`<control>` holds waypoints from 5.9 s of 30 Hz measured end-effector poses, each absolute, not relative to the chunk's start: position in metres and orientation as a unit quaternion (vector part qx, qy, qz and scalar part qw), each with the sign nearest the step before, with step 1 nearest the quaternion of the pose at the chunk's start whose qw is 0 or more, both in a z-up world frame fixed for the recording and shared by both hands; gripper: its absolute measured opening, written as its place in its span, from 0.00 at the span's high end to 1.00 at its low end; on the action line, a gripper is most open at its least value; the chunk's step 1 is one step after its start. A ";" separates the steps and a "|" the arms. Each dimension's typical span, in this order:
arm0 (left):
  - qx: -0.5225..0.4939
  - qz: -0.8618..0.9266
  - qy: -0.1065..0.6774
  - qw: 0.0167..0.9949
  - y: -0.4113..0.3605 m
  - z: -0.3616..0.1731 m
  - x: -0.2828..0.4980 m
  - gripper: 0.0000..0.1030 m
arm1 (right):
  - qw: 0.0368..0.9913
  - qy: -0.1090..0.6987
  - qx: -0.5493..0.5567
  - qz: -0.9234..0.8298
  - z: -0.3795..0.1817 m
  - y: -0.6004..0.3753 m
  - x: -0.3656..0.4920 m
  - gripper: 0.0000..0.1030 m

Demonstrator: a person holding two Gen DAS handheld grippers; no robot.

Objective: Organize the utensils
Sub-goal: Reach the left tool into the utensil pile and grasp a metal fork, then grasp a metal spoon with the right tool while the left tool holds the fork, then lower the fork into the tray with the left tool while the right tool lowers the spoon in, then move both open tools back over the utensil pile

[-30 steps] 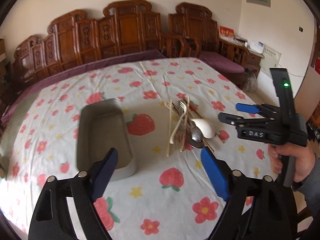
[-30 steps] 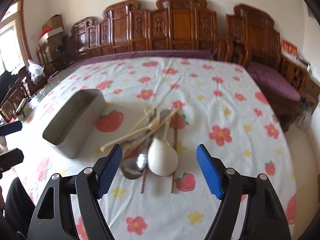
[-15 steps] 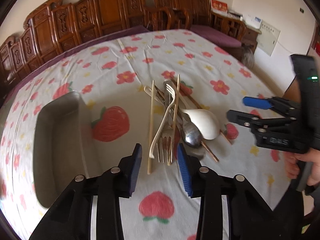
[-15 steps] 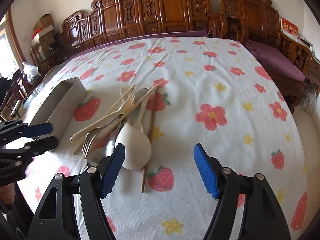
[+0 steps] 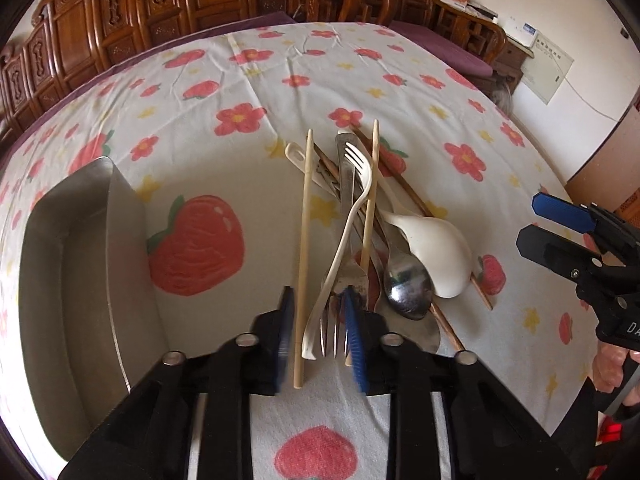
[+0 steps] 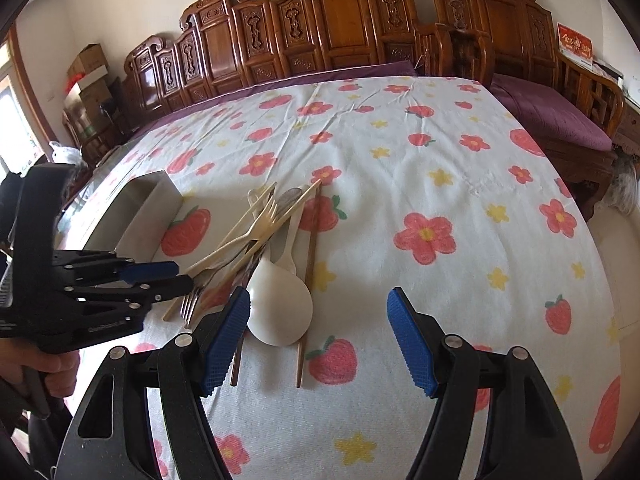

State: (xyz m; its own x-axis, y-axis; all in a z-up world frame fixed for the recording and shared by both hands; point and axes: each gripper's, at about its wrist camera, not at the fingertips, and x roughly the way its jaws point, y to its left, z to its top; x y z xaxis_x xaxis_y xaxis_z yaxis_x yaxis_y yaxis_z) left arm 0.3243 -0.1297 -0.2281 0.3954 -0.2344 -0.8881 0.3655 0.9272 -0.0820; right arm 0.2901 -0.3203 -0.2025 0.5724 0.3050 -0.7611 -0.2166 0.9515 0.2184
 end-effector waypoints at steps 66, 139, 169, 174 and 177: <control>0.002 -0.219 0.420 0.881 -0.036 -0.132 0.251 0.96 | 0.810 0.581 0.016 0.073 -0.237 -0.223 0.372 0.90; -0.027 -0.081 0.435 0.897 0.096 -0.140 0.252 0.94 | 0.793 0.541 0.058 0.275 -0.193 -0.034 0.339 0.97; -0.019 -0.151 0.427 0.891 0.031 -0.135 0.239 0.81 | 0.857 0.488 -0.018 0.165 -0.157 -0.203 0.261 0.88; -0.012 -0.166 0.436 0.884 0.012 -0.142 0.235 0.78 | 0.854 0.501 -0.002 0.140 -0.176 -0.229 0.262 0.79; -0.008 -0.173 0.442 0.880 0.003 -0.147 0.232 0.76 | 0.851 0.506 0.008 0.143 -0.184 -0.231 0.265 0.79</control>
State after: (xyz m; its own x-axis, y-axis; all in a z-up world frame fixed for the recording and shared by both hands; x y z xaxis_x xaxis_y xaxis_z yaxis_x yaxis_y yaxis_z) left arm 0.2319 0.0033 -0.1470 0.5483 -0.3125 -0.7757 0.2977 0.9397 -0.1682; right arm 0.2645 -0.2310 -0.1843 0.4477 0.2522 -0.8579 -0.2351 0.9588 0.1591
